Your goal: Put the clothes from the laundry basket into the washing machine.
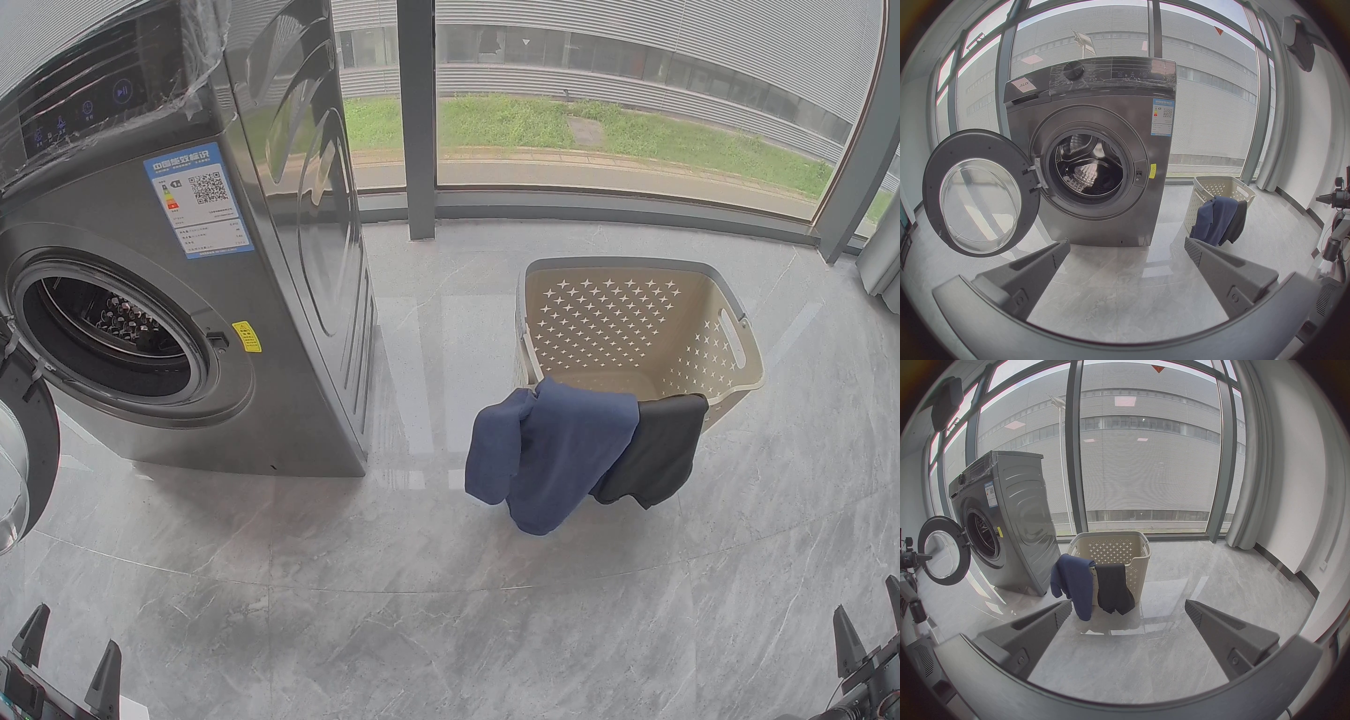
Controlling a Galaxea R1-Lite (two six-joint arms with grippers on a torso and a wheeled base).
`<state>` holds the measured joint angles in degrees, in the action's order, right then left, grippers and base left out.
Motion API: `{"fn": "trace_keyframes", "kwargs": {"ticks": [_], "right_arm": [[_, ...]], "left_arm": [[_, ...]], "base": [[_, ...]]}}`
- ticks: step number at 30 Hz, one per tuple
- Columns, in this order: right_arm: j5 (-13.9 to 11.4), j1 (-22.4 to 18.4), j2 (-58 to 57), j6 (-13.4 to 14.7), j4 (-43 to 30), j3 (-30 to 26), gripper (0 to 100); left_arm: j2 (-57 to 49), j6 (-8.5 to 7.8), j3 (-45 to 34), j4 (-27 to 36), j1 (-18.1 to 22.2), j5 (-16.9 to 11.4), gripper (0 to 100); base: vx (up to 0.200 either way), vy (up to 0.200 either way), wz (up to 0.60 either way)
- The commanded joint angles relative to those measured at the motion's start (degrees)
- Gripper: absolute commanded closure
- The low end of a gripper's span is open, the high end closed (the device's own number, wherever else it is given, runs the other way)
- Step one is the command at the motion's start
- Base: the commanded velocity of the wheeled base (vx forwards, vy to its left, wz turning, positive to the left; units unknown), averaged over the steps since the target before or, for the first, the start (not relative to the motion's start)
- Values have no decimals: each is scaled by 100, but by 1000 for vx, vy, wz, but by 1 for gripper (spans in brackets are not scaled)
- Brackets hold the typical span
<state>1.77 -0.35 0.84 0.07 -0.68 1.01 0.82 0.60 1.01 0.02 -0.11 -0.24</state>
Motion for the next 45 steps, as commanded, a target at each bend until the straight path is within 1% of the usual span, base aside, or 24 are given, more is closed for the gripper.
{"fn": "trace_keyframes", "kwargs": {"ticks": [1,14,21,26,29,33,39,45], "right_arm": [[-1,0,-49,1,-2,-75,0],[-1,0,-49,1,-2,-75,0],[-1,0,-49,1,-2,-75,0],[-1,0,-49,1,-2,-75,0],[-1,0,-49,1,-2,-75,0],[-1,0,-49,1,-2,-75,0],[-1,0,-49,1,-2,-75,0],[-1,0,-49,1,-2,-75,0]], "left_arm": [[-82,2,-92,-2,2,-2,0],[-82,-7,-92,-2,2,-2,0],[-82,-7,-92,-2,2,-2,0],[-82,-7,-92,-2,-7,-2,0],[-82,37,-92,-2,2,7,0],[-82,37,-92,-2,2,7,0],[-82,46,-92,-2,2,33,0],[-82,55,-92,-2,2,33,0]], "base": [[0,-200,0],[0,-200,0],[0,0,0],[200,0,0],[200,0,0],[200,0,0],[0,0,0],[0,-200,0]]}}
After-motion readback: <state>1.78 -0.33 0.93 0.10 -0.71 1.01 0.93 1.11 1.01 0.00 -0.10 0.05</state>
